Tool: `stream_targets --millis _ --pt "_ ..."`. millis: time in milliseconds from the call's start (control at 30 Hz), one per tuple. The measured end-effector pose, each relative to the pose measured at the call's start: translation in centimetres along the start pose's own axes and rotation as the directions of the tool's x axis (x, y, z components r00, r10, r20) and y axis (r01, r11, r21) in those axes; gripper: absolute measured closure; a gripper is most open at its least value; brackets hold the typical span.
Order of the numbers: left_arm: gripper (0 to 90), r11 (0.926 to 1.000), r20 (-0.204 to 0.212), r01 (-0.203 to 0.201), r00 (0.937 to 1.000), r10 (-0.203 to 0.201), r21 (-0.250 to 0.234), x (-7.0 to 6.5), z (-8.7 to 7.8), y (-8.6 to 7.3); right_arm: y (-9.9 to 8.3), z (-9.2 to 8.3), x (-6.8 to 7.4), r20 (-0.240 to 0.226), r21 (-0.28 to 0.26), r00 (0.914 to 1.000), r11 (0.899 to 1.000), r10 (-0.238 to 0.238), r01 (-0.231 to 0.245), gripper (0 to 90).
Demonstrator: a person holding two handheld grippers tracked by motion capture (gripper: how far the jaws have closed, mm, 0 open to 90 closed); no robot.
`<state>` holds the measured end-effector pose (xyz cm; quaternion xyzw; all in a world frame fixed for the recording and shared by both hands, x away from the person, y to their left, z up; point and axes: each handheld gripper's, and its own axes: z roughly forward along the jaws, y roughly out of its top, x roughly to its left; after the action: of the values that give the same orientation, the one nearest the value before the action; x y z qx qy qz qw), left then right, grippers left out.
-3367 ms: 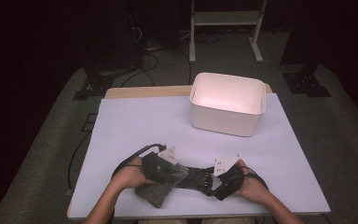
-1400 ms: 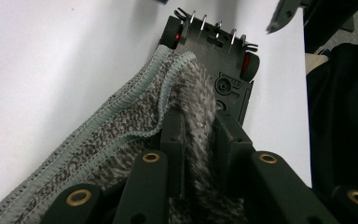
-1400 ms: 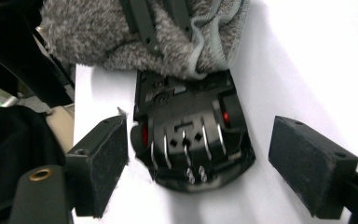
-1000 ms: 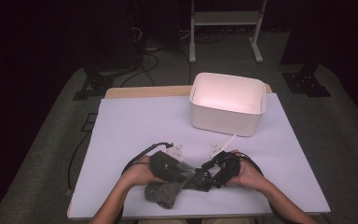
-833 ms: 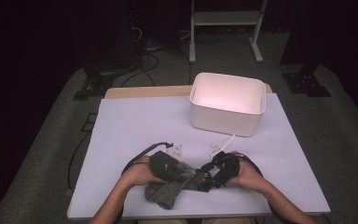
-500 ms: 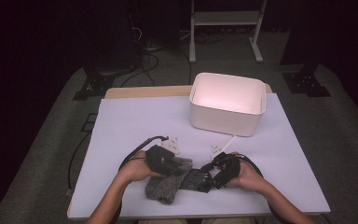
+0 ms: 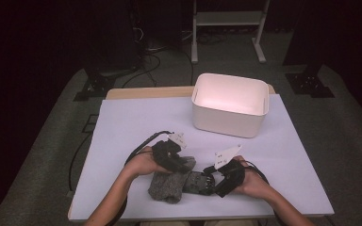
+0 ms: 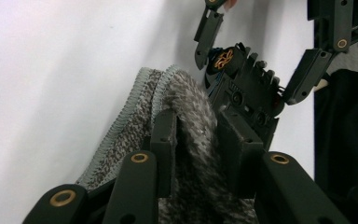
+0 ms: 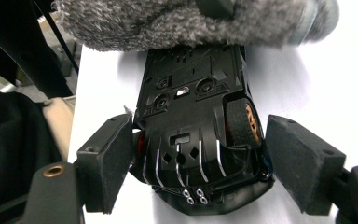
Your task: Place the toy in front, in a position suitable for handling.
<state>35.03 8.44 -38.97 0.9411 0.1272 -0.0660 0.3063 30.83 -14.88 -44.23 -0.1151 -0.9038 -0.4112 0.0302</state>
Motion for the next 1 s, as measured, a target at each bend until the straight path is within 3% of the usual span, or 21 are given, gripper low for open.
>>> stream_targets --millis 100,233,333,433,533,767,1000 --pt "72.3 0.9996 0.005 -0.011 0.9999 0.011 0.024 -0.2 0.0 0.2 0.0 0.0 0.6 0.032 -0.003 0.9987 0.999 -0.039 0.039 23.8" --pt "75.2 0.9995 0.011 -0.026 0.9996 0.026 0.019 -0.5 -0.3 0.0 0.2 -0.1 1.3 0.07 0.005 0.9936 0.996 -0.088 0.088 24.0" --pt "75.3 0.9992 0.009 -0.038 0.9992 0.038 0.013 -1.0 -0.5 -0.2 0.4 -0.2 1.6 0.082 0.004 0.9936 0.997 -0.078 0.078 24.9" --pt "75.7 0.9985 0.021 -0.054 0.9983 0.054 -0.011 -1.7 -1.0 -0.6 0.7 -0.8 1.3 0.051 -0.032 0.9986 0.999 -0.015 0.016 27.8" --pt "76.0 0.9969 0.034 -0.075 0.9965 0.076 -0.025 -2.5 -1.5 -1.0 1.0 -1.0 1.3 0.043 -0.036 0.999 0.999 0.012 -0.01 27.8" --pt "76.0 0.9943 0.084 -0.09 0.992 0.095 -0.057 -3.8 -2.0 -1.9 1.5 0.1 2.1 0.018 0.056 0.9998 0.998 -0.012 0.011 30.1" --pt "76.0 0.9925 0.082 -0.106 0.9905 0.111 -0.061 -4.4 -2.0 -2.2 1.3 0.8 2.9 -0.031 0.088 0.9989 0.995 -0.034 0.037 54.0"
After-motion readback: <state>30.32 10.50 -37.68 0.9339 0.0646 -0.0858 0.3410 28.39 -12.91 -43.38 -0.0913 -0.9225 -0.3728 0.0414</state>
